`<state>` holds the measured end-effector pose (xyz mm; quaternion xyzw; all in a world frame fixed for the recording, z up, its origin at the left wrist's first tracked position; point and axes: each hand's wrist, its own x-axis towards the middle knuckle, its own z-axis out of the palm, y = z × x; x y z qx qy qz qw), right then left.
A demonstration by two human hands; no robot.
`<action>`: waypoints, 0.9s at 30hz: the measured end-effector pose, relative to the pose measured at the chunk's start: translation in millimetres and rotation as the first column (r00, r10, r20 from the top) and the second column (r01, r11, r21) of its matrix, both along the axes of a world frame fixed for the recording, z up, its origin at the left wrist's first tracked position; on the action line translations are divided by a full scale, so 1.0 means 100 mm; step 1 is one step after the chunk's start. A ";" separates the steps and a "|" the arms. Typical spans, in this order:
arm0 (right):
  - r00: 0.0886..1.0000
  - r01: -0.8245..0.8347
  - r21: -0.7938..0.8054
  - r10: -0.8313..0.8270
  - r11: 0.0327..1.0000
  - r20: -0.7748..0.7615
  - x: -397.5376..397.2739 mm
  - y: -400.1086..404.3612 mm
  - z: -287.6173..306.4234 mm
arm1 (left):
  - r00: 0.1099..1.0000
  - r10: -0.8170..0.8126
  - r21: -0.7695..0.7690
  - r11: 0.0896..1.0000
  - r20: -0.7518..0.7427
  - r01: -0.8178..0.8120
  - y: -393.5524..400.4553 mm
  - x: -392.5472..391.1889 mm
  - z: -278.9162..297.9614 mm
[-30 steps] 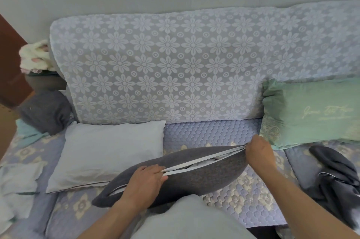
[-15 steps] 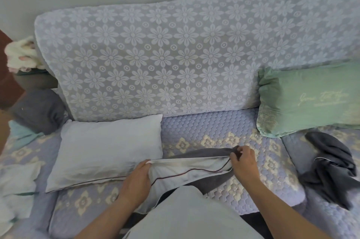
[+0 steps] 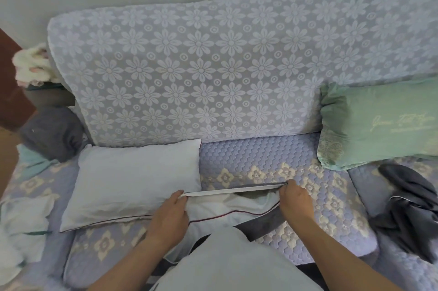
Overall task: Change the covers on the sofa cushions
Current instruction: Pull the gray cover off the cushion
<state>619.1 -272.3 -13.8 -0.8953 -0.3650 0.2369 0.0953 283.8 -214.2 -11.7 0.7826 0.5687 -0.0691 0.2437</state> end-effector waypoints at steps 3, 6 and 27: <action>0.942 0.177 0.077 -0.147 0.981 -0.301 -0.09 0.19 0.23 | 0.982 -0.037 -0.048 0.998 -0.186 0.029 -0.04 0.12 0.03; 0.703 0.357 0.052 -0.231 0.933 -0.673 -0.25 0.32 0.57 | 0.983 -0.133 0.038 0.990 -0.127 0.138 -0.08 0.36 0.10; 0.700 0.151 0.116 -0.023 0.982 -0.714 -1.05 0.48 1.19 | 0.949 -0.218 0.346 0.929 0.227 0.131 0.07 0.67 0.69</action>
